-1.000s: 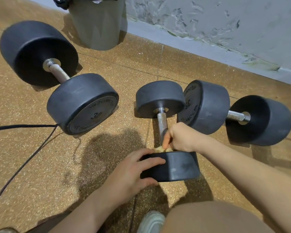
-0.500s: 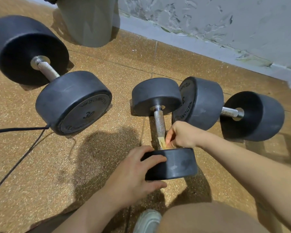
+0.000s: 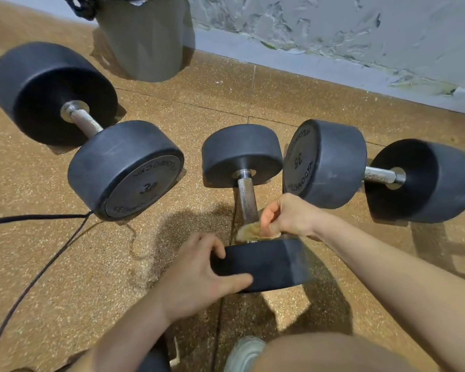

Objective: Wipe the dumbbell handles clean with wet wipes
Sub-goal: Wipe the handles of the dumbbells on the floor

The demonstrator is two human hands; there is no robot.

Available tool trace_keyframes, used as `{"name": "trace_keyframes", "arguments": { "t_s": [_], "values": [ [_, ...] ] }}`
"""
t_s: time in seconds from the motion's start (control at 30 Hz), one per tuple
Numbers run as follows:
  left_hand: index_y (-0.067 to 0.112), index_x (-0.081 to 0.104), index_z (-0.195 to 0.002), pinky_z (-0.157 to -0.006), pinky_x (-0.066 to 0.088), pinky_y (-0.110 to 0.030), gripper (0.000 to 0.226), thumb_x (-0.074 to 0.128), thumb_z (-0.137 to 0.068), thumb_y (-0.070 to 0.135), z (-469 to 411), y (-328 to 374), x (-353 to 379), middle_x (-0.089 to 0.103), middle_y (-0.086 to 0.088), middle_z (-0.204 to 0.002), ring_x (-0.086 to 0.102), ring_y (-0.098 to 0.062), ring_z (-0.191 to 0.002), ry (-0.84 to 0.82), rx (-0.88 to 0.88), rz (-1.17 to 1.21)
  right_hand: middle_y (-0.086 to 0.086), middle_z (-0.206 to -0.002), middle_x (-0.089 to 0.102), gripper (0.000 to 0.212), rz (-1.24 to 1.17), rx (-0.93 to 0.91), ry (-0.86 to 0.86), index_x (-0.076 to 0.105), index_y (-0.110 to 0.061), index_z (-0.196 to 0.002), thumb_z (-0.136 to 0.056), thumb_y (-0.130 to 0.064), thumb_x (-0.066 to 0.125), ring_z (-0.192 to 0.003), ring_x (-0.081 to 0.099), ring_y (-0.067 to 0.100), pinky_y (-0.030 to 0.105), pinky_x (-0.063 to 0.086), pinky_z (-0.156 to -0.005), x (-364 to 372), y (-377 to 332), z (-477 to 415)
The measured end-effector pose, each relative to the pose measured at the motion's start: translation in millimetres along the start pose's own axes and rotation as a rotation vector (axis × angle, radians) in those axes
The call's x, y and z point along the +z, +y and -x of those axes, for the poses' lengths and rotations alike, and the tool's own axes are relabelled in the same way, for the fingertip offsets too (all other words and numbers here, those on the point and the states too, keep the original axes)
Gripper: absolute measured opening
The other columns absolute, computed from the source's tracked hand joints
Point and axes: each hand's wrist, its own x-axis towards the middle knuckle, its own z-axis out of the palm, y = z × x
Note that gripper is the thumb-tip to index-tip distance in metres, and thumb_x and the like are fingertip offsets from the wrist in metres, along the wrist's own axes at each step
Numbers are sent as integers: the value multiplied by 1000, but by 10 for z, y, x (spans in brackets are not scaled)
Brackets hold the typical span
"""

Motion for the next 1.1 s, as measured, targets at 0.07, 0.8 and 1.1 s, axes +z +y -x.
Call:
{"name": "trace_keyframes", "arguments": {
  "t_s": [0.07, 0.8, 1.1],
  "values": [
    [32, 41, -88, -66, 32, -20, 52, 73, -64, 66, -20, 97, 69, 40, 17, -101, 41, 1, -89, 104, -60, -7, -14, -59, 66, 31, 7, 16, 4, 71, -18, -59, -72, 10, 66, -54, 56, -6, 14, 47, -60, 80, 19, -29],
    [27, 41, -88, -68, 45, -37, 62, 83, -55, 58, 10, -204, -105, 57, 4, -88, 56, -15, -78, 123, -288, 106, -8, -72, 70, 22, 415, -58, 22, 71, -25, -62, -75, -7, 71, -69, 63, 9, 19, 49, -66, 228, -523, -27],
    [30, 39, -87, -59, 34, -29, 59, 78, -59, 66, 1, -65, -90, 52, 5, -94, 51, -10, -79, 113, -311, -20, -12, -76, 73, 12, 396, -120, 36, 79, -24, -73, -73, -13, 75, -72, 63, 4, 19, 50, -74, 259, -516, 29]
  ]
}}
